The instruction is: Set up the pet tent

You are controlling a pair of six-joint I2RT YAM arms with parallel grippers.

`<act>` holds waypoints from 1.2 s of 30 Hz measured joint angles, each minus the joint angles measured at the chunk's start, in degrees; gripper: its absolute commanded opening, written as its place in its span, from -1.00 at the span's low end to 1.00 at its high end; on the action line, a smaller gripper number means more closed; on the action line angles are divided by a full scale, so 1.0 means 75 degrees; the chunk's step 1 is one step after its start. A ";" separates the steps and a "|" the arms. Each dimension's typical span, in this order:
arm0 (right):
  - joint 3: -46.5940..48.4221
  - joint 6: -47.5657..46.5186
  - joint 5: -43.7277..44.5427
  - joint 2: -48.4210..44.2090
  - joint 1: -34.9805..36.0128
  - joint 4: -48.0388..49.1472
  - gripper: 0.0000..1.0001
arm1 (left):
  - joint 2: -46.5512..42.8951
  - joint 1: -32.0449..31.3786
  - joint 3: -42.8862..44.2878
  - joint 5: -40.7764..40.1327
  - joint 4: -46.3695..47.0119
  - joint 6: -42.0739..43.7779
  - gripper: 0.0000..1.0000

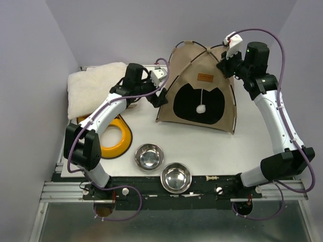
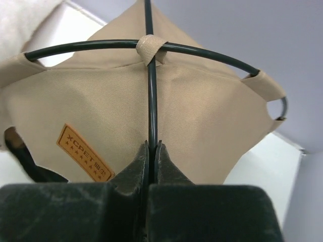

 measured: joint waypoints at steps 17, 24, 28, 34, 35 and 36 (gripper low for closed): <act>-0.0163 -0.0157 0.1416 0.0312 -0.0484 0.0976 0.79 | -0.2063 0.2162 -0.0644 -0.0860 -0.1533 0.2882 0.98; 0.0029 0.0073 0.0959 -0.0478 -0.0487 0.0495 0.85 | -0.0752 0.2212 -0.1495 -0.2669 -0.1492 0.5205 0.97; 0.0052 0.0233 0.0533 -0.1183 -0.0487 0.0224 0.86 | -0.0105 0.2212 -0.1582 -0.3337 -0.0973 0.5776 0.79; 0.0140 0.0519 -0.0586 -0.1868 -0.0487 0.0076 0.86 | 0.0871 0.2183 -0.1116 -0.3891 -0.0481 0.5992 -1.00; 0.0140 0.0568 -0.0836 -0.1926 -0.0487 0.0044 0.86 | 0.0886 0.2192 -0.0982 -0.3893 -0.0527 0.5998 -1.00; 0.0137 0.0603 -0.1096 -0.1961 -0.0487 0.0006 0.86 | 0.0877 0.2197 -0.0833 -0.3888 -0.0557 0.5977 -1.00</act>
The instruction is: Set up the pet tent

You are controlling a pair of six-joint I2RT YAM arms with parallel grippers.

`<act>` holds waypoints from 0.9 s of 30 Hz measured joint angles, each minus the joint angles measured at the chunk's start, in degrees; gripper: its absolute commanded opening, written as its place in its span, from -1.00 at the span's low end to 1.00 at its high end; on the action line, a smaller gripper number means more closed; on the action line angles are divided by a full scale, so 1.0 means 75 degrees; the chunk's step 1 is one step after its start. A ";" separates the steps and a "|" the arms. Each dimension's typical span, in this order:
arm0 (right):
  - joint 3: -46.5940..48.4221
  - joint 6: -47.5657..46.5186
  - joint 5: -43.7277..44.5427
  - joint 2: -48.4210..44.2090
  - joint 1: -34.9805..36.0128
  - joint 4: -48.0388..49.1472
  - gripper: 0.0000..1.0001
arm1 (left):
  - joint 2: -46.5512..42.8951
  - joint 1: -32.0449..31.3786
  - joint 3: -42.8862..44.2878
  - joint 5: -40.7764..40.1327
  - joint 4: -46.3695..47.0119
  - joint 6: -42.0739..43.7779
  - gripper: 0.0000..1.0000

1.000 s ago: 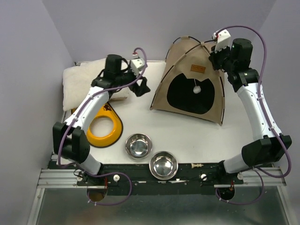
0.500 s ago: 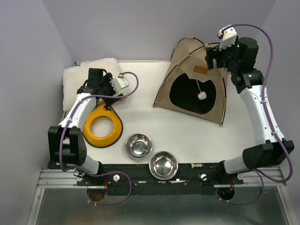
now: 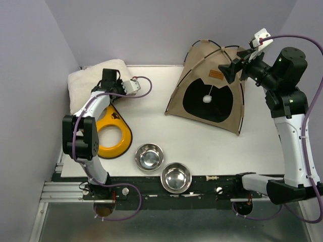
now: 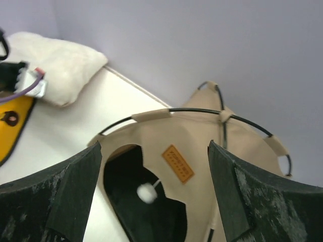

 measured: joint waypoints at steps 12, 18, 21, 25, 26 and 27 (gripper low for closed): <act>-0.1169 0.0370 -0.2658 -0.0449 0.0003 0.0245 1.00 | -0.0985 0.0408 0.4919 0.1396 -0.1853 -0.2565 -1.00; -0.3069 0.0172 -0.3244 -0.1201 0.0000 0.1443 1.00 | -0.3182 0.0338 0.5193 0.3101 -0.1851 -0.4855 -1.00; -0.4130 0.0052 -0.3614 -0.1527 0.0003 0.2183 1.00 | -0.4246 0.0341 0.4663 0.4019 -0.1105 -0.6315 -1.00; -0.5316 0.0242 -0.4051 -0.1784 0.0131 0.3695 1.00 | -0.4945 0.0341 0.4284 0.5170 0.0070 -0.8326 -1.00; -0.5479 0.0344 -0.4135 -0.1821 0.0192 0.4013 1.00 | -0.4986 0.0341 0.4278 0.5386 0.0356 -0.8752 -1.00; -0.5625 0.0516 -0.4237 -0.1845 0.0274 0.4389 1.00 | -0.5010 0.0341 0.4243 0.5700 0.0755 -0.9282 -1.00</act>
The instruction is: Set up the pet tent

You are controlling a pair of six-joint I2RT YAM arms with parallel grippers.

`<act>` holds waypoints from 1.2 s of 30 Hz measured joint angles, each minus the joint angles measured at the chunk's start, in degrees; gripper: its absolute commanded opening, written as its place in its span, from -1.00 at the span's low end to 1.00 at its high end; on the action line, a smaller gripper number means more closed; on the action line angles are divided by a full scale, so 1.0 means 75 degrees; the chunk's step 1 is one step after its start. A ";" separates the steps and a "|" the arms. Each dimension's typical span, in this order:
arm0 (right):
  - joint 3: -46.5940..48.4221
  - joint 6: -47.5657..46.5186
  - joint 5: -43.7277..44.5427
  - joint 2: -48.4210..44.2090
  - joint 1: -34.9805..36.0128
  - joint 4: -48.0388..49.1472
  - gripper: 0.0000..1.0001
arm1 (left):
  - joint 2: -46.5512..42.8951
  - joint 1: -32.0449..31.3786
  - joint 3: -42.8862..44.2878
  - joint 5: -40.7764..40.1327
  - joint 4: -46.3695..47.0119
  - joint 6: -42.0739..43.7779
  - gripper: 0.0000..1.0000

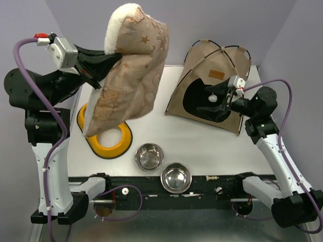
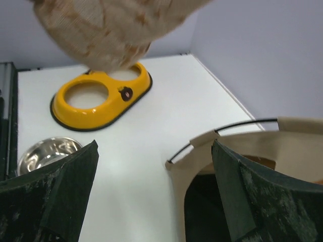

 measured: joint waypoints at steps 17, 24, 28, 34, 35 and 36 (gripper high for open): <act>0.0379 0.7592 0.0475 0.2244 0.2935 0.3518 1.00 | 0.0044 -0.0050 -0.1119 0.1883 0.3392 -0.4707 -1.00; 0.1008 0.8545 0.1294 0.3104 0.2935 0.3602 1.00 | 0.0055 -0.0050 -0.1151 0.1897 0.4001 -0.5056 -1.00; 0.1422 0.8775 0.1341 0.3491 0.2935 0.3914 0.63 | 0.0093 -0.0050 -0.1163 0.1888 0.4287 -0.5249 -1.00; 0.1682 0.8807 0.1055 0.3672 0.2929 0.4540 -0.99 | 0.0064 -0.0050 -0.1416 0.1728 0.4380 -0.5240 -1.00; 0.1644 0.8766 0.0991 0.3576 0.2926 0.4572 -0.99 | 0.0061 -0.0050 -0.1457 0.1649 0.4275 -0.5164 -1.00; 0.1515 0.8705 0.0941 0.3398 0.2917 0.4570 -0.99 | 0.0061 -0.0050 -0.1483 0.1515 0.4118 -0.5062 -1.00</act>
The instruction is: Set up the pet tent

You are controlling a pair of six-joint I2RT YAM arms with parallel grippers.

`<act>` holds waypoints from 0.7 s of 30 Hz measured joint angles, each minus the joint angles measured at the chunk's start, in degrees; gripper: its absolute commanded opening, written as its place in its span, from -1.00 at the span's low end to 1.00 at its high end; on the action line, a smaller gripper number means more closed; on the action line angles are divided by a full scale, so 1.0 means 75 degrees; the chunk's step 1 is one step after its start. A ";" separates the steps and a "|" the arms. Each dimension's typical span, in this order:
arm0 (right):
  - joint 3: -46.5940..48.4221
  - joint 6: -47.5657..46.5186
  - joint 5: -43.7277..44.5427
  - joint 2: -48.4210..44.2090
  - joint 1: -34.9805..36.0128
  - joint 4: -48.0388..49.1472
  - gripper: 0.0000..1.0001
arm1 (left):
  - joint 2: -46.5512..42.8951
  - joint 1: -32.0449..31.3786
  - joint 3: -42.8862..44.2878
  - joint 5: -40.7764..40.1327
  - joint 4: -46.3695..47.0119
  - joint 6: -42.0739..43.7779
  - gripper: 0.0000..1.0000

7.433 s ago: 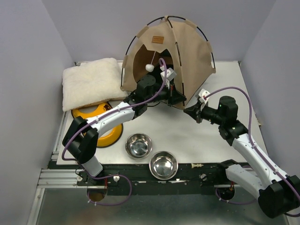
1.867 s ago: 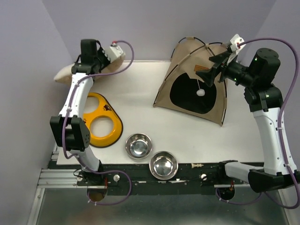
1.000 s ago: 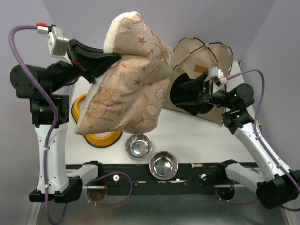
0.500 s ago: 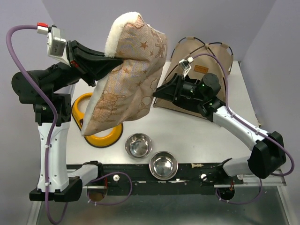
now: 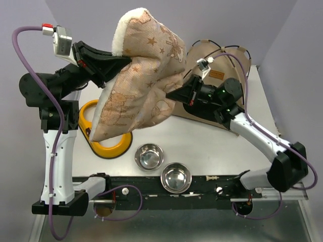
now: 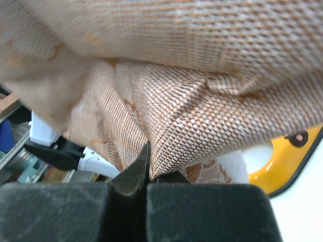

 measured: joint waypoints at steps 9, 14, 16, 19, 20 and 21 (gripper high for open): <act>-0.2139 -0.1842 0.1262 -0.4514 -0.0134 -0.3765 -0.99 | -0.0280 -0.1064 -0.1807 -0.2503 -0.2302 0.1915 -1.00; -0.2122 -0.3401 0.2923 -0.5665 -0.0134 -0.6945 -0.99 | 0.0629 -0.3518 -0.2346 -0.4692 -0.3448 0.3465 -1.00; -0.2092 -0.3826 0.3424 -0.5578 -0.0137 -0.7927 -0.99 | 0.1154 -0.4444 -0.2308 -0.5712 -0.3850 0.4106 -1.00; -0.2025 -0.4345 0.4255 -0.5275 -0.0140 -0.9218 -0.99 | 0.1912 -0.5525 -0.2110 -0.6802 -0.4159 0.4861 -1.00; -0.1985 -0.4476 0.4517 -0.5164 -0.0143 -0.9570 -0.99 | 0.2224 -0.5837 -0.2060 -0.7009 -0.4185 0.5155 -1.00; -0.1938 -0.4599 0.4776 -0.5088 -0.0143 -0.9862 -0.99 | 0.2425 -0.5992 -0.2049 -0.7076 -0.4159 0.5319 -1.00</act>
